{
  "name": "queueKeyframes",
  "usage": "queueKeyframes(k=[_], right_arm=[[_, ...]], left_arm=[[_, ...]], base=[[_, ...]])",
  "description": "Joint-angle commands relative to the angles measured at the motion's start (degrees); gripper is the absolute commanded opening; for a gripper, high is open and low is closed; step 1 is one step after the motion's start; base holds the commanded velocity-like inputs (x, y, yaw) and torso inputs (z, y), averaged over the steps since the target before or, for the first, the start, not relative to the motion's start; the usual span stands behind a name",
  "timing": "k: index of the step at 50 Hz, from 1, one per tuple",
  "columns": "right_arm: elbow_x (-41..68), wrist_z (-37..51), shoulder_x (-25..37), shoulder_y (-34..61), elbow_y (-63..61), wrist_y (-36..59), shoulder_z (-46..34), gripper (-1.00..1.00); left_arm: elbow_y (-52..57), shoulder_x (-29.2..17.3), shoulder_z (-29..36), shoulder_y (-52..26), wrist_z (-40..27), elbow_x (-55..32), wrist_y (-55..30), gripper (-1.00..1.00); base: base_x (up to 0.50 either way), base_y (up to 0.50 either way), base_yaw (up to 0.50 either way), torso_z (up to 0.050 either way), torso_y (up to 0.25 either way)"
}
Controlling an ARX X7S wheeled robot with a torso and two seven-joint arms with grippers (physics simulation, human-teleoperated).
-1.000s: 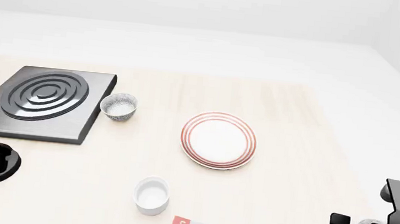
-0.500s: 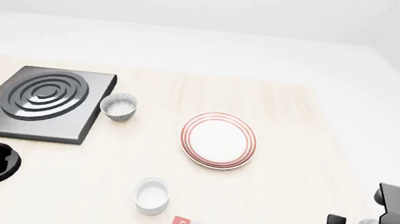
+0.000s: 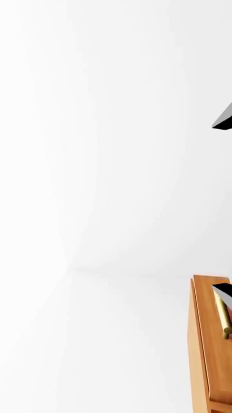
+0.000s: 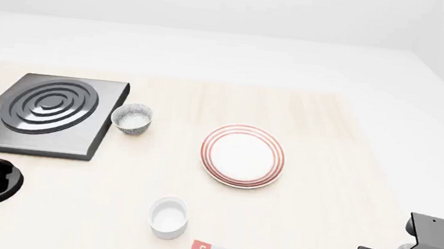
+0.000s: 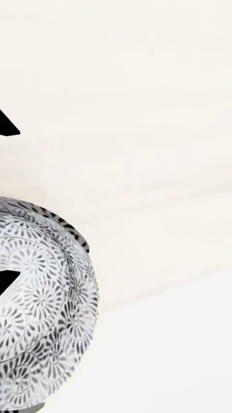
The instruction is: Pick the akita bowl next to the cookies box and place it on the plate.
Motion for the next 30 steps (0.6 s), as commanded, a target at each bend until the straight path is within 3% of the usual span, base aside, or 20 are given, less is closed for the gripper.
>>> queueKeyframes(k=[1,16,17,19,20,30], right_arm=[[0.15,-0.36,-1.37,-0.93,2.78,-0.68,-1.02,1.00],[-1.61,-2.47,-2.30,-2.72,3.36,-3.34,-2.04,1.00],[-2.38,-2.84,-2.14,-2.96,2.55,-4.02,-2.30,-1.00],[-5.15,-7.58,-1.21,-4.88,-1.70,-8.86,-2.33,-1.00],[-3.63,-4.68,-1.35,-4.17,-0.89,-6.71,-2.00,-1.00],[-3.56,-7.21,0.45,-3.78,-6.40,-8.83,-0.98,-1.00]], left_arm=[[-0.01,-0.05,-0.30,0.41,-0.09,-0.04,0.23,1.00],[-0.37,-0.08,-0.38,0.41,-0.09,-0.20,0.45,1.00],[-0.35,-0.10,-0.34,0.36,-0.13,-0.23,0.39,1.00],[-0.35,-0.08,-0.08,0.26,-0.12,-0.05,0.36,1.00],[-0.33,-0.10,-0.10,0.23,-0.15,-0.11,0.32,1.00],[-0.44,-0.06,0.23,0.15,-0.12,0.01,0.37,1.00]], base=[[0.00,0.00,0.00,0.000,0.000],[0.00,0.00,0.00,-0.003,0.000],[0.00,0.00,0.00,0.000,0.000],[0.00,0.00,0.00,-0.006,0.000],[0.00,0.00,0.00,0.000,0.000],[0.00,0.00,0.00,-0.001,0.000]])
